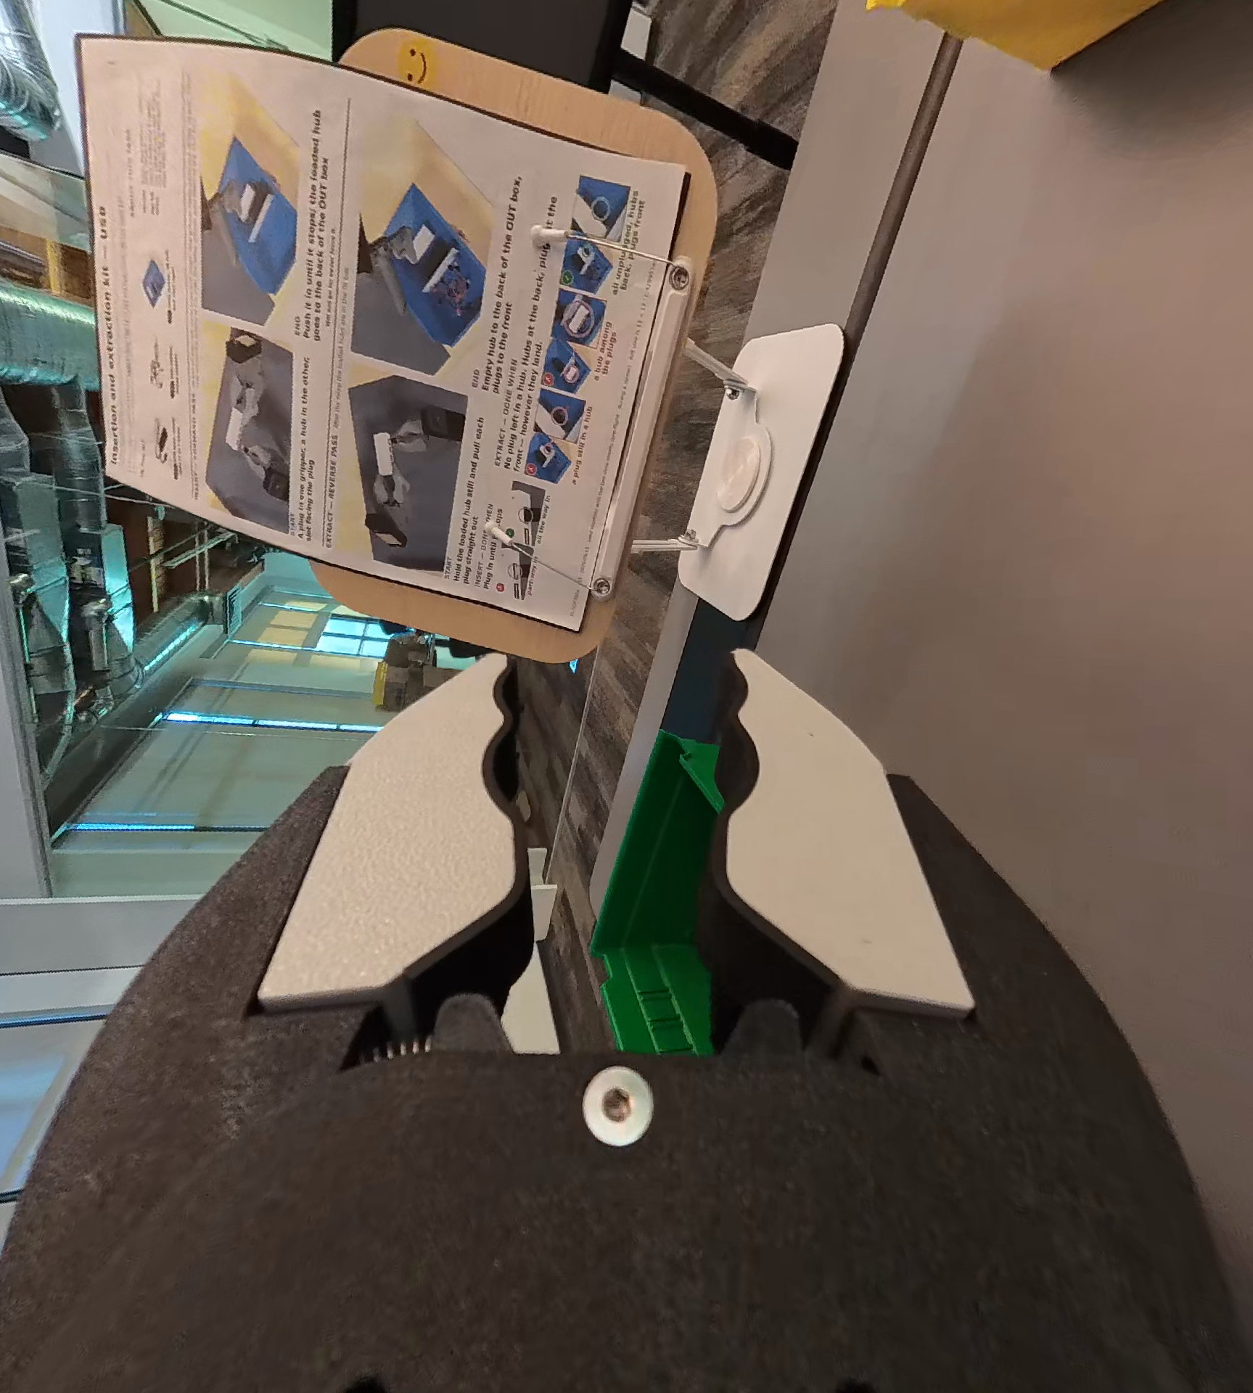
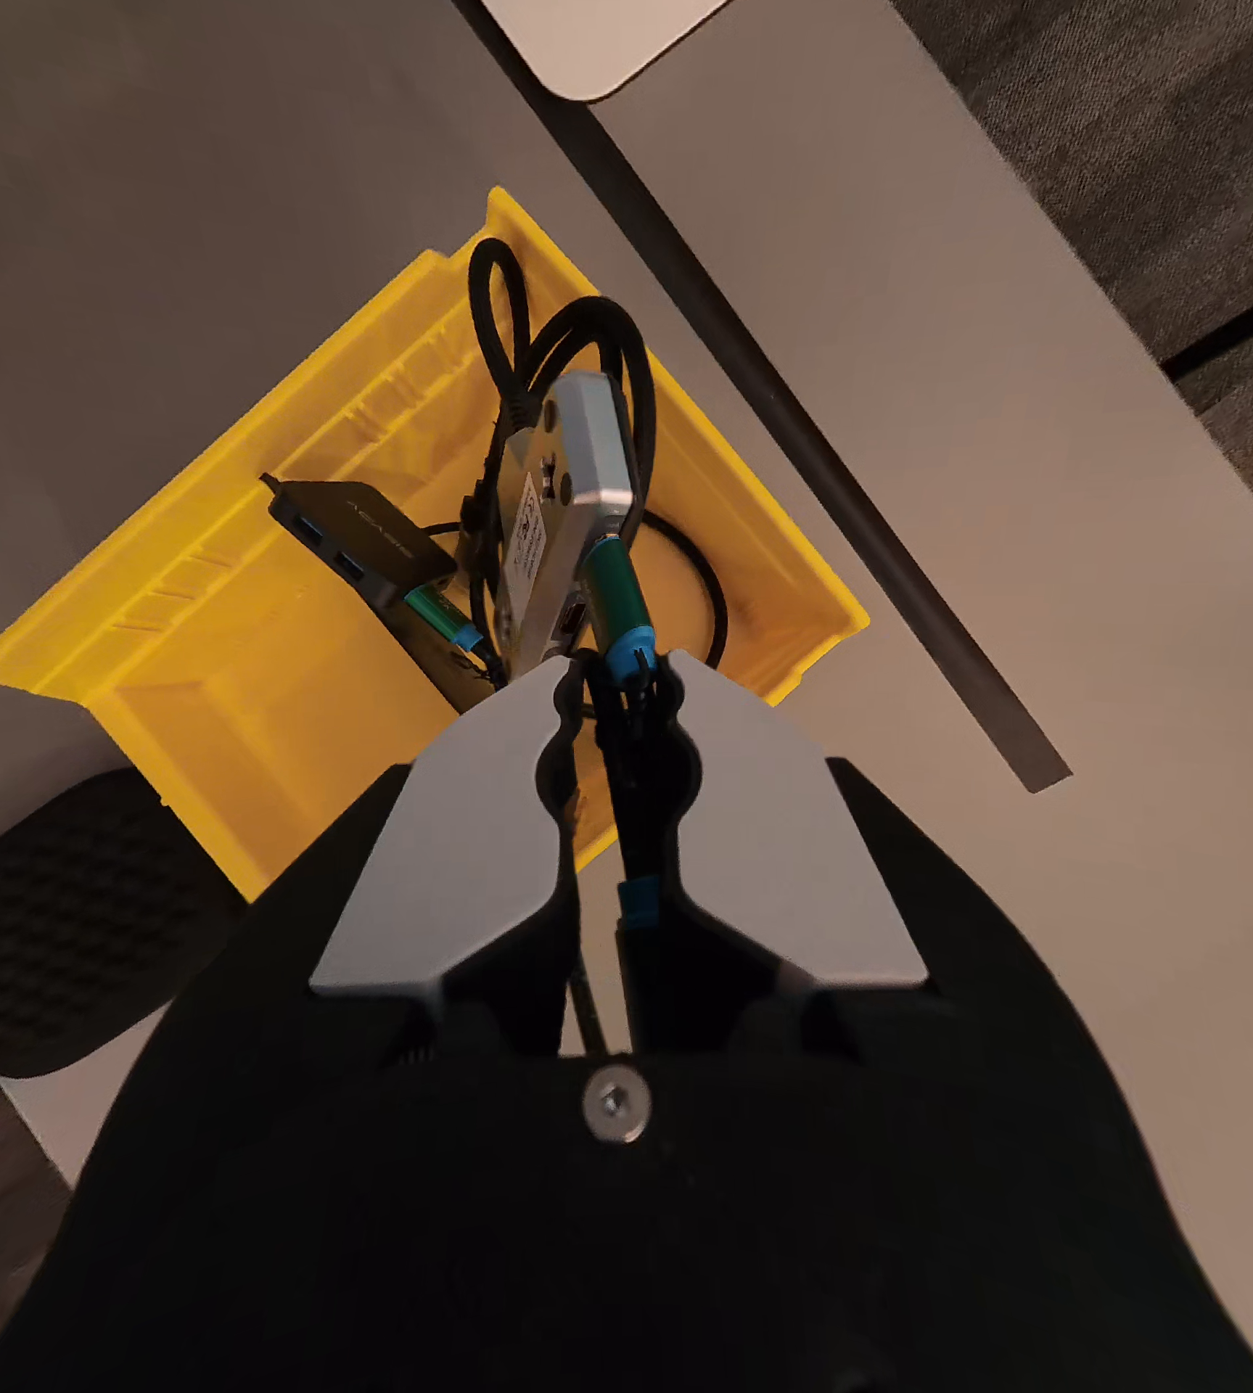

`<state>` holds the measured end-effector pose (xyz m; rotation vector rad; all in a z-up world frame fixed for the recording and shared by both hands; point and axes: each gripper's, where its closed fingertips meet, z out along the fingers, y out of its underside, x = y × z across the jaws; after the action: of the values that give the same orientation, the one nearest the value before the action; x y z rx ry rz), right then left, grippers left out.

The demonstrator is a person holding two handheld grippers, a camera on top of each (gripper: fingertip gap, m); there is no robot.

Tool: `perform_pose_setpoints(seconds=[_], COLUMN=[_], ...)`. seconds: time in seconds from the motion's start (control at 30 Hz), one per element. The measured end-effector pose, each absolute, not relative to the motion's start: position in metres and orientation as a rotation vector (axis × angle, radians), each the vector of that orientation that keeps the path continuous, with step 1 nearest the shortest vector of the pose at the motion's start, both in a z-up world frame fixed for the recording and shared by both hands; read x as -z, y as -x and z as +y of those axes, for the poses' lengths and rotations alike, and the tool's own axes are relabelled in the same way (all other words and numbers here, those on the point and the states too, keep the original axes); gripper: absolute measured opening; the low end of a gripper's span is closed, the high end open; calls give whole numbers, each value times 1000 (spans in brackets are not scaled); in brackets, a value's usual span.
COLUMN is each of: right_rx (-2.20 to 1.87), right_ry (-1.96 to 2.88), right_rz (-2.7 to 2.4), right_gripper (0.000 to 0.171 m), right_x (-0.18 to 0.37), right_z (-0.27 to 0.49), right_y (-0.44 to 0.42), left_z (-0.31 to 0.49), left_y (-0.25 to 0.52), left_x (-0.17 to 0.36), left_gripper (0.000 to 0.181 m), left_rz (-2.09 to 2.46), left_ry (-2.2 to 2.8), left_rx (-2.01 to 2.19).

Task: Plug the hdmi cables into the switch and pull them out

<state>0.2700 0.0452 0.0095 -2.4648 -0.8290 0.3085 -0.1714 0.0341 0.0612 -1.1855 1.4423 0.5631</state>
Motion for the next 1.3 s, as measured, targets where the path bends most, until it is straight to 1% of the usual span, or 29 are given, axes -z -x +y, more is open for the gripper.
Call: perform_pose_setpoints(seconds=[0.13,0.3,0.47,0.5,0.6,0.7,0.77,0.83,0.9,0.97,1.03,1.1,1.23,1.3], right_rx=[-257,-241,-63,-51,14,158,336,416,452,467,507,415,101,21], right_ry=[2493,2539,2464,2430,2352,2290,2293,2336,2392,2465,2502,2513,2463,2433], right_rz=[-855,-822,-845,-840,-825,-877,-874,-850,-811,-799,-804,-749,-491,-416], right_gripper=[24,23,24,26,39,42,42,42,38,29,8,8,8,9], right_x=[-3,-5,-13,-18,-23,-3,17,40,58,73,78,74,55,53], right_z=[40,35,31,26,-1,-41,-58,-69,-73,-76,-76,-72,-53,-44], right_y=[-270,-268,-266,-260,-238,-222,-229,-233,-238,-242,-246,-235,-203,-192], left_z=[37,36,33,33,32,31,29,27,26,25,24,23,19,17], left_y=[172,172,174,176,179,181,180,178,177,177,178,179,181,182], left_x=[-59,-60,-64,-65,-71,-75,-76,-75,-74,-73,-75,-78,-85,-88], left_gripper=[50,50,50,50,50,49,49,49,49,49,48,48,47,47], left_rz=[1443,1444,1436,1432,1416,1406,1406,1410,1419,1423,1417,1408,1390,1384], left_ry=[1197,1195,1192,1193,1191,1188,1184,1179,1175,1173,1169,1167,1158,1151], left_rx=[-567,-571,-565,-564,-558,-550,-540,-537,-542,-553,-559,-552,-534,-530])
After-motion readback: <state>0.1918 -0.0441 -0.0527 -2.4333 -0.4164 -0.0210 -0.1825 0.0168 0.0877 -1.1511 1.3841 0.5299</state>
